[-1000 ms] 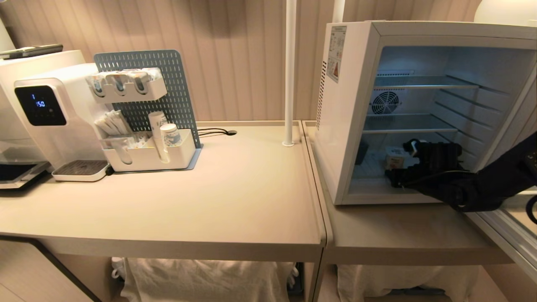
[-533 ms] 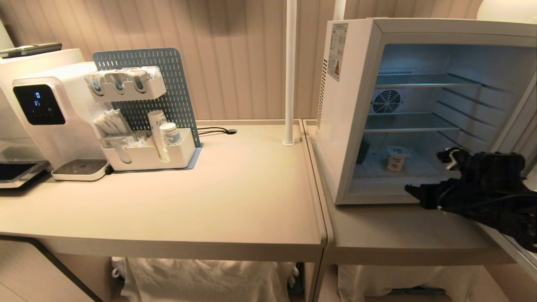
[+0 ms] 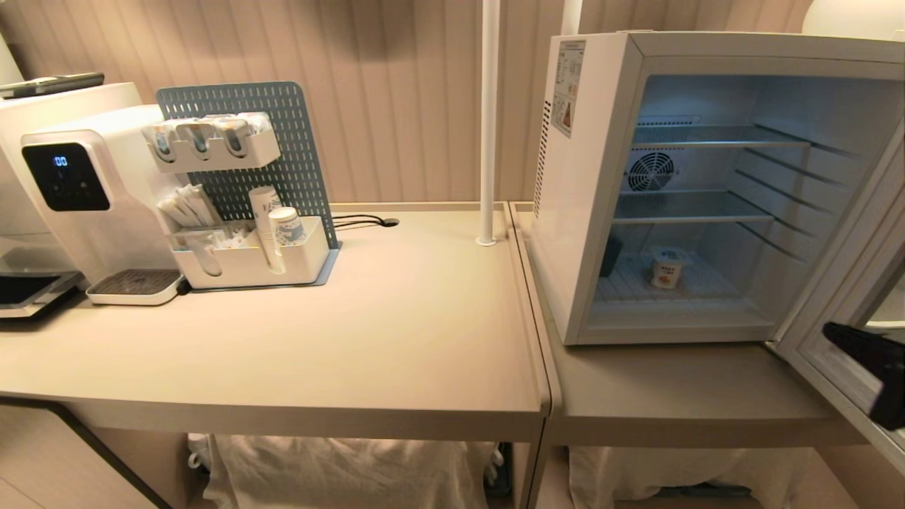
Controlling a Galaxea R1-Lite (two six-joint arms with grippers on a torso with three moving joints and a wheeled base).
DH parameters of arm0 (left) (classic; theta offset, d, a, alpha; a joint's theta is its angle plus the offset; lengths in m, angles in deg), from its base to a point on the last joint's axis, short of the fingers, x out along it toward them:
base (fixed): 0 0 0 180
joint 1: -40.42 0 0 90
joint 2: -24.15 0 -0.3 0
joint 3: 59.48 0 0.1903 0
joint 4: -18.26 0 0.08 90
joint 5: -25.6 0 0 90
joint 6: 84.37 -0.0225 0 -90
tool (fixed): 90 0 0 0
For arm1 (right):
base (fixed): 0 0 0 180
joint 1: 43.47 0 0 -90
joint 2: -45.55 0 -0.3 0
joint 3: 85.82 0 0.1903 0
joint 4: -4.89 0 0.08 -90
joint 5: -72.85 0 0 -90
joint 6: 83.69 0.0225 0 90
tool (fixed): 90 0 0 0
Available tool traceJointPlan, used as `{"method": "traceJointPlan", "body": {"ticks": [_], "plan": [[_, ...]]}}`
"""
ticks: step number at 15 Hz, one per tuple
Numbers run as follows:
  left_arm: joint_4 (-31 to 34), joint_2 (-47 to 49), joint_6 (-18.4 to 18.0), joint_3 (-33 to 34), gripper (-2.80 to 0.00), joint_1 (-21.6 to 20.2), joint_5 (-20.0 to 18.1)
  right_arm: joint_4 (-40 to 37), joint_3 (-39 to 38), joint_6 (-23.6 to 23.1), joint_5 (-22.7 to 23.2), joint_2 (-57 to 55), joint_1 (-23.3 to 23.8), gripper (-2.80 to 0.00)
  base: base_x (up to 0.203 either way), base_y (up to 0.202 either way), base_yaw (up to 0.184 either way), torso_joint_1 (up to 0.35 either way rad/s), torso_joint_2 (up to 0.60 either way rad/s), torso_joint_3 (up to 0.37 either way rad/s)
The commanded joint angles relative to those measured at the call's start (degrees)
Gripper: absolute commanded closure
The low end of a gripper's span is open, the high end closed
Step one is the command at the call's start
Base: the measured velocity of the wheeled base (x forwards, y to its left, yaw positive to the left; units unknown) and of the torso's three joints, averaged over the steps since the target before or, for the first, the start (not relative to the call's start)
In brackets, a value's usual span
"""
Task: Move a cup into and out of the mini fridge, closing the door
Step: Close the freezer door
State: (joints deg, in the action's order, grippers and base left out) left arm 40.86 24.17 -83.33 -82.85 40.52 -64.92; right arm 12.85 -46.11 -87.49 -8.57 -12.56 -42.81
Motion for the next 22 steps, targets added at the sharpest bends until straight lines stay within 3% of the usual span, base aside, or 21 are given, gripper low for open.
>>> {"method": "traceJointPlan", "body": {"ticks": [1, 3, 6, 8, 9, 10, 11, 13, 14, 15, 17, 22], "plan": [[0.0, 0.0, 0.0, 0.0, 0.00, 0.0, 0.0, -19.3, 1.8, 0.0, 0.4, 26.2, -0.1, 0.00, 0.000, 0.000, 0.000, 0.000, 0.00, 0.000], [0.0, 0.0, 0.0, 0.0, 0.00, 0.0, 0.0, -35.1, 4.2, 0.1, 0.5, 38.8, -0.2, 0.00, 0.000, 0.000, 0.000, 0.000, 0.00, 0.000], [0.0, 0.0, 0.0, 0.0, 0.00, 0.0, 0.0, -52.6, 6.4, -0.2, 1.2, 54.7, -0.4, 0.00, 0.000, 0.000, 0.000, 0.000, 0.00, 0.000], [0.0, 0.0, 0.0, 0.0, 0.00, 0.0, 0.0, -64.7, 8.1, 0.7, 2.7, 58.5, -0.6, 0.00, 0.000, 0.000, 0.000, 0.000, 0.00, 0.000], [0.0, 0.0, 0.0, 0.0, 0.00, 0.0, 0.0, -66.5, 6.8, 1.6, 2.7, 58.3, -0.7, 0.00, 0.000, 0.000, 0.000, 0.000, 0.00, 0.000], [0.0, 0.0, 0.0, 0.0, 0.00, 0.0, 0.0, -63.7, 3.6, 2.3, 2.0, 58.3, -0.7, 0.00, 0.000, 0.000, 0.000, 0.000, 0.00, 0.000], [0.0, 0.0, 0.0, 0.0, 0.00, 0.0, 0.0, -56.2, -1.9, 2.6, 0.5, 58.2, -0.7, 0.00, 0.000, 0.000, 0.000, 0.000, 0.00, 0.000], [0.0, 0.0, 0.0, 0.0, 0.00, 0.0, 0.0, -33.9, -11.8, 2.6, -2.9, 58.1, -0.7, 0.00, 0.000, 0.000, 0.000, 0.000, 0.00, 0.000], [0.0, 0.0, 0.0, 0.0, 0.00, 0.0, 0.0, -27.6, -14.2, 2.1, -4.3, 58.1, -0.7, 0.00, 0.000, 0.000, 0.000, 0.000, 0.00, 0.000], [0.0, 0.0, 0.0, 0.0, 0.00, 0.0, 0.0, -26.1, -14.9, 1.5, -5.5, 58.0, -0.7, 0.00, 0.000, 0.000, 0.000, 0.000, 0.00, 0.000], [0.0, 0.0, 0.0, 0.0, 0.00, 0.0, 0.0, -31.9, -16.2, 0.5, -8.0, 57.9, -0.8, 0.00, 0.000, 0.000, 0.000, 0.000, 0.00, 0.000], [0.0, 0.0, 0.0, 0.0, 0.00, 0.0, 0.0, -31.9, -16.3, 0.7, -8.2, 57.9, -0.8, 0.00, -0.121, 0.000, -0.001, 0.003, 0.00, 0.004]]}}
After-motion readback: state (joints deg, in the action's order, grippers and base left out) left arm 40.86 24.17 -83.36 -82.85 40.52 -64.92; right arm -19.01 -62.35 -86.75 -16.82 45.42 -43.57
